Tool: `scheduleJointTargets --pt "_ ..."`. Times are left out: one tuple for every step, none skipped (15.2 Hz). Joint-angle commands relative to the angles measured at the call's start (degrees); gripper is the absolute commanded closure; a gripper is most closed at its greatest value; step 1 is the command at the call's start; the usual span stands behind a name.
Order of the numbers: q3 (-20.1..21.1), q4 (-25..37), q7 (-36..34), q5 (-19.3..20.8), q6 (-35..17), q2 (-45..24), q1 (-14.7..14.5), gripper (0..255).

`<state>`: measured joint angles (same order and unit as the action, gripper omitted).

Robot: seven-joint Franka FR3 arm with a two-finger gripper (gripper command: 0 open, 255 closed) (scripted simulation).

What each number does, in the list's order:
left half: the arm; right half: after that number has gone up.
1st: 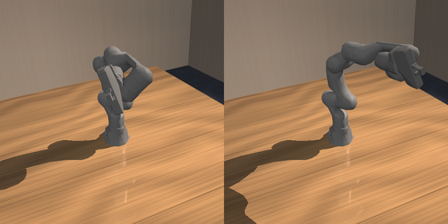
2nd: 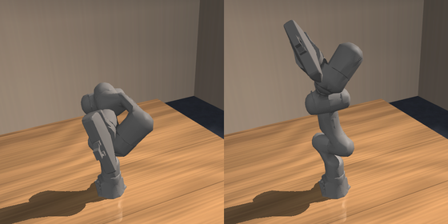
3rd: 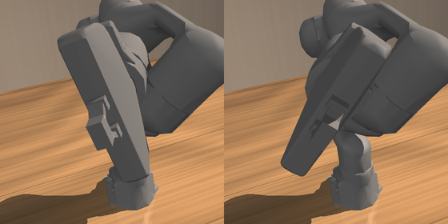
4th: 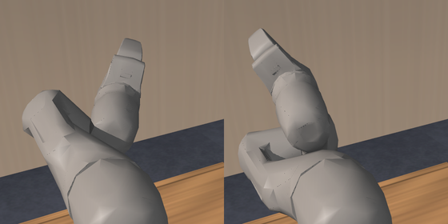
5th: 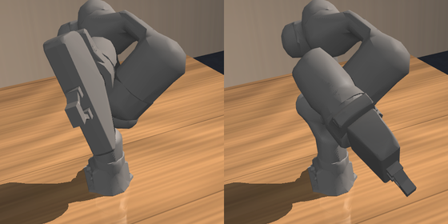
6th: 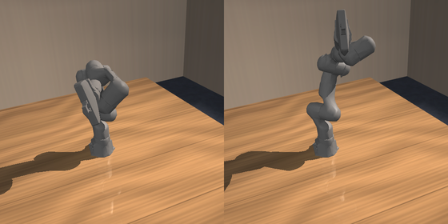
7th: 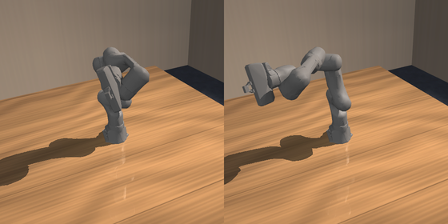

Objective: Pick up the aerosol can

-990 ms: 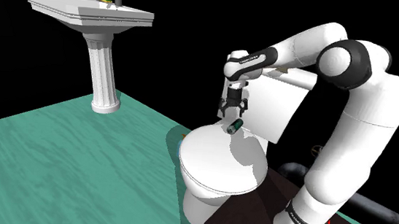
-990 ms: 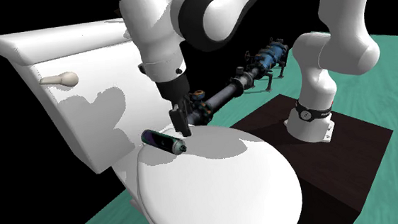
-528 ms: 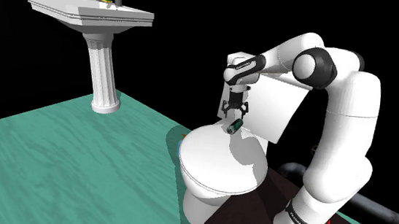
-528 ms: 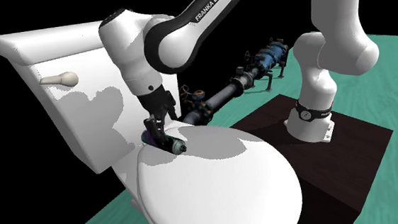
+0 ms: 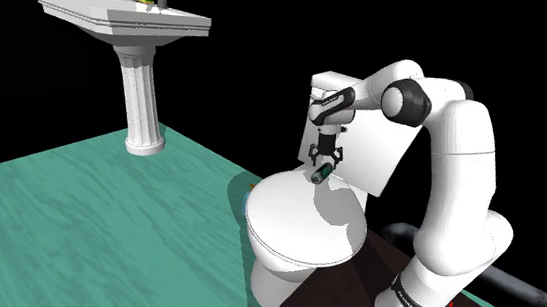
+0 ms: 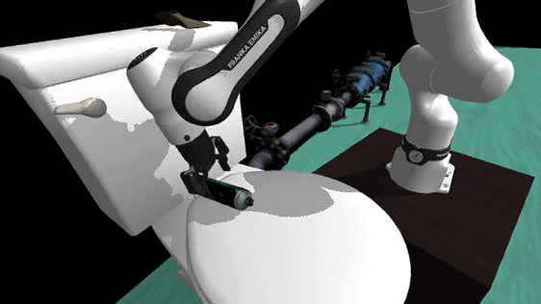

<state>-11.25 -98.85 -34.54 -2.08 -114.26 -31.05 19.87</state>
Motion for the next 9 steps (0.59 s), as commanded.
scheduleJointTargets --pt "0.0 -0.4 -0.1 -0.2 -1.2 -0.9 0.1 0" --pt "0.1 -0.4 -0.1 -0.2 -1.8 -1.4 0.1 0" --pt "0.1 -0.5 -0.1 -0.3 -2.3 -1.8 0.2 0" --pt "0.2 -0.6 0.0 -0.4 -2.9 -2.3 0.2 0" --pt "0.2 -0.6 0.0 -0.5 -3.2 -2.6 0.2 0" --pt "0.2 -0.6 0.0 -0.5 -3.2 -2.6 0.2 0" --pt "0.2 -0.8 0.0 -0.4 -3.3 -2.5 0.2 255" --pt "0.2 -0.8 0.0 -0.4 -3.3 -2.5 0.2 255" --pt "0.2 -0.8 0.0 -0.4 -3.3 -2.5 0.2 255"
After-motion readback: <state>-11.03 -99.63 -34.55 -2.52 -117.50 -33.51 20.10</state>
